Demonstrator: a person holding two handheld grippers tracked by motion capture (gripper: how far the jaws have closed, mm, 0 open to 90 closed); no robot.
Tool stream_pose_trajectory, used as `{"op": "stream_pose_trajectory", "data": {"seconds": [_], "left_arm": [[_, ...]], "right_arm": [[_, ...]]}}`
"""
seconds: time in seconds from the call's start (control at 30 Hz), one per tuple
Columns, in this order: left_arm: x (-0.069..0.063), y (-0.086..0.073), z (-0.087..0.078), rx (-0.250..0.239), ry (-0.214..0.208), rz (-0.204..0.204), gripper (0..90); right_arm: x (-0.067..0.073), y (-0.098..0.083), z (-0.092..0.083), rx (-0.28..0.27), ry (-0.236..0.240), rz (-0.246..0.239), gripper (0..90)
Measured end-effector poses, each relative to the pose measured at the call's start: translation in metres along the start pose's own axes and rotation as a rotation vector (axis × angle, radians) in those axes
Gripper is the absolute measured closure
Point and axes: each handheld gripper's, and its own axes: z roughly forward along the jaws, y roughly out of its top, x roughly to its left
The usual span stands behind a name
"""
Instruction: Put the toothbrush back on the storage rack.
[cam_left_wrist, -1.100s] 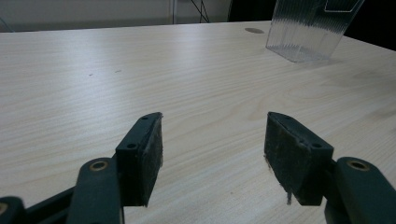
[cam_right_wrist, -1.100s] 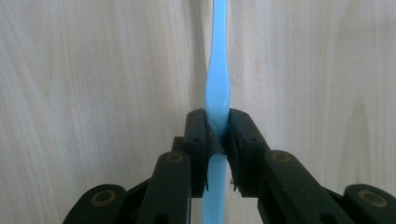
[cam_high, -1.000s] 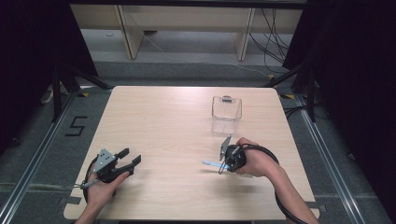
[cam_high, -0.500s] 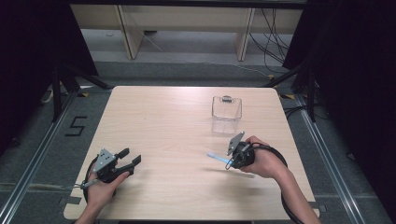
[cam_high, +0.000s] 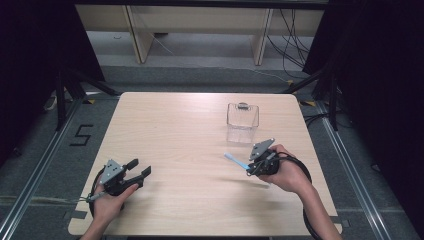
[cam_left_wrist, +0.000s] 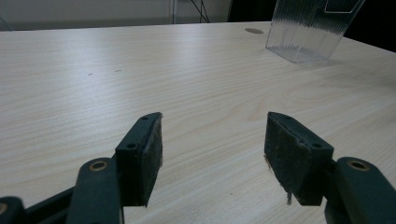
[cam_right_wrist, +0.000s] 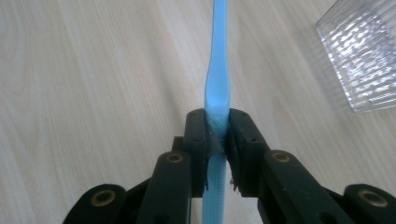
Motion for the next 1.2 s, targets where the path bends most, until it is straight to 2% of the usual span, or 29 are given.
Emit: {"op": "stream_pose_trajectory", "data": {"seconds": [0.17,0.33,0.43,0.5,0.53,0.57,0.63,0.67,0.87,0.93,1.07,1.2], "left_arm": [[0.000,0.000,0.000,-0.001,0.001,0.001,36.4],[0.000,0.000,0.000,-0.002,0.000,0.001,36.5],[0.000,0.000,0.000,-0.001,0.000,0.000,36.5],[0.000,0.000,0.000,-0.001,-0.001,0.000,36.5],[-0.001,0.000,0.000,-0.002,-0.001,-0.001,36.5],[0.000,0.000,0.000,-0.002,-0.001,0.000,36.5],[0.000,0.000,0.000,-0.003,-0.001,-0.002,36.4],[0.000,0.000,0.000,-0.003,-0.001,-0.001,36.4],[0.000,0.000,0.000,-0.004,-0.001,-0.001,36.4],[0.000,0.000,0.000,-0.004,-0.001,-0.001,36.4],[-0.001,0.000,0.000,-0.003,-0.002,-0.001,36.4],[-0.001,0.000,0.000,-0.003,-0.003,-0.001,36.4]], "right_arm": [[-0.001,-0.004,-0.004,-0.072,-0.043,0.053,78.8],[-0.003,-0.009,-0.008,-0.143,-0.080,0.077,78.8],[-0.005,-0.011,-0.010,-0.179,-0.107,0.074,78.8],[-0.005,-0.012,-0.011,-0.197,-0.124,0.087,78.8],[-0.005,-0.013,-0.011,-0.200,-0.128,0.110,78.8],[-0.005,-0.012,-0.011,-0.215,-0.122,0.104,78.8],[-0.006,-0.013,-0.013,-0.226,-0.138,0.097,78.8],[-0.005,-0.013,-0.012,-0.244,-0.141,0.112,78.8],[-0.006,-0.013,-0.015,-0.309,-0.181,0.129,78.8],[-0.006,-0.013,-0.017,-0.330,-0.192,0.158,78.8],[-0.007,-0.015,-0.019,-0.389,-0.221,0.176,78.8],[-0.005,-0.017,-0.020,-0.453,-0.252,0.242,78.8]]}}
